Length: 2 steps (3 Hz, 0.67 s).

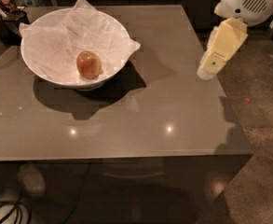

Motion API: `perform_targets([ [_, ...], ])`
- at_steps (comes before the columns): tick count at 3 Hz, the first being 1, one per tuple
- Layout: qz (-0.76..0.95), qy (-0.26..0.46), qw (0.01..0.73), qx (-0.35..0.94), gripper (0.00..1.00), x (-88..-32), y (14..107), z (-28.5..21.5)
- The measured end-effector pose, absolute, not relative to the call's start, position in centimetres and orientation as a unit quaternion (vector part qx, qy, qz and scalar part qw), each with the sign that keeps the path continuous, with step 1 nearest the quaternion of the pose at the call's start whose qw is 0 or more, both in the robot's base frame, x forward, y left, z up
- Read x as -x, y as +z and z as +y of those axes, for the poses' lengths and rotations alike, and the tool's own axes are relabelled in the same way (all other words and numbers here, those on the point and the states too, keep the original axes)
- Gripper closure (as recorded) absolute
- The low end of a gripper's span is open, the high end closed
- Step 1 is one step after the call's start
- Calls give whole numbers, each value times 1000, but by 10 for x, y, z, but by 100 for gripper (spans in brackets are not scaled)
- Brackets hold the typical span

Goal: Pick apple from white bowl

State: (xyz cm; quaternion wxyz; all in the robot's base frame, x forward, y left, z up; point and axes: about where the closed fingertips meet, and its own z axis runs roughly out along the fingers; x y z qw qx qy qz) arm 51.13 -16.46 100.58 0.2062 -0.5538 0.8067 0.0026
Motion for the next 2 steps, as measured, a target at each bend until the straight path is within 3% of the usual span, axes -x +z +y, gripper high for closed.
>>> perform_targets([
  [2, 807, 28, 198, 556, 0, -561, 1019, -118],
])
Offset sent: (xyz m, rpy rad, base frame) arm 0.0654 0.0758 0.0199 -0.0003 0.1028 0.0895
